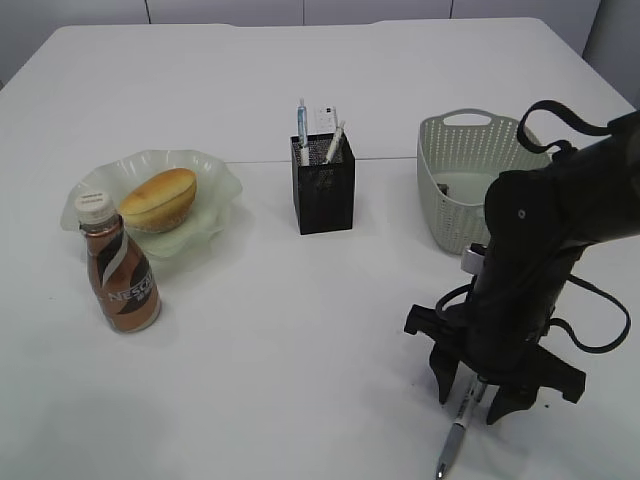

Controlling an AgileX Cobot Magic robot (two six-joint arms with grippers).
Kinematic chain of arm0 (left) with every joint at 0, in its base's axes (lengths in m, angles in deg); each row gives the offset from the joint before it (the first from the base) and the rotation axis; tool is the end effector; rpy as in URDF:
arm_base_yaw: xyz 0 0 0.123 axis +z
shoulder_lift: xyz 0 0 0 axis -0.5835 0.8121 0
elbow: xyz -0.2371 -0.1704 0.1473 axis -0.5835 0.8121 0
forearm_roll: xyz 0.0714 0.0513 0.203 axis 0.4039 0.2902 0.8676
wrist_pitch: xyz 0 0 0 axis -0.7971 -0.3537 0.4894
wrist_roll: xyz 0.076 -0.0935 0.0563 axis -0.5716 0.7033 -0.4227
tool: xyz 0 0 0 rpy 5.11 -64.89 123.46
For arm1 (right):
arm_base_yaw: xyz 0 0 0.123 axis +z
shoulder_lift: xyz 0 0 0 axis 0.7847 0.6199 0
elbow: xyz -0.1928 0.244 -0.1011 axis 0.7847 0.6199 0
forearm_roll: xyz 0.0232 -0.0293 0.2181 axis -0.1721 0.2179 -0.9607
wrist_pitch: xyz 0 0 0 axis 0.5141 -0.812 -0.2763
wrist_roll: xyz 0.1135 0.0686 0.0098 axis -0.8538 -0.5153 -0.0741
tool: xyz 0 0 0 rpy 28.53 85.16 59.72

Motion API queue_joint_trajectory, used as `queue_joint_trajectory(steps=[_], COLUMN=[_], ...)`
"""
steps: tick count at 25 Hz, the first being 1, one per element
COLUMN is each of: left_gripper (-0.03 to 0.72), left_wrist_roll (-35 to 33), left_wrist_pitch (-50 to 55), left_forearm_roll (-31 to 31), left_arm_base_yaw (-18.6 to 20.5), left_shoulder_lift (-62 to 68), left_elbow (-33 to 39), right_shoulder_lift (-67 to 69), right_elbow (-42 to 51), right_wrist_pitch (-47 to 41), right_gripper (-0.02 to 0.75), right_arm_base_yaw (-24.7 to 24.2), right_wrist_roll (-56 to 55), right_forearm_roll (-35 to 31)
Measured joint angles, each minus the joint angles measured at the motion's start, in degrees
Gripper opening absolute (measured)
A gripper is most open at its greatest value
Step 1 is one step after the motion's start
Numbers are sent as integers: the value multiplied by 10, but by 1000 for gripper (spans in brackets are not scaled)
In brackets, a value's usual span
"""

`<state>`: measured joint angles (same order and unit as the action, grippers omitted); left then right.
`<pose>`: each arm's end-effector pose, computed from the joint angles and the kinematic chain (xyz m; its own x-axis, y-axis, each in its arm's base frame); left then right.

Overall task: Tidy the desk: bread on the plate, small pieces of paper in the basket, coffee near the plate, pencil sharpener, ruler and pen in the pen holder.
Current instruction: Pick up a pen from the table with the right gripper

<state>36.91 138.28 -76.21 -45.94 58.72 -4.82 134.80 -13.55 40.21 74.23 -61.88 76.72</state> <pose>0.2433 -0.0360 0.3771 -0.9034 0.0662 -0.4236 0.0672 0.9977 0.0128 0.2839 0.1310 0.1374 -0.8545 0.5130 0.0816 0.5172 0.8548 0.0419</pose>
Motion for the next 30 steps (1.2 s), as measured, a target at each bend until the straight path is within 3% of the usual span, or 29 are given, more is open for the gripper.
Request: queue_joint_trajectory(steps=[30], left_gripper=[498], left_wrist_roll=[0], left_wrist_pitch=[0], left_forearm_roll=[-11], left_arm_base_yaw=[0], left_shoulder_lift=[0], left_elbow=[0], right_shoulder_lift=[0], right_elbow=[0], right_wrist_pitch=[-27], right_gripper=[402], right_arm_base_yaw=[0], right_wrist_roll=[0], right_forearm_roll=[5])
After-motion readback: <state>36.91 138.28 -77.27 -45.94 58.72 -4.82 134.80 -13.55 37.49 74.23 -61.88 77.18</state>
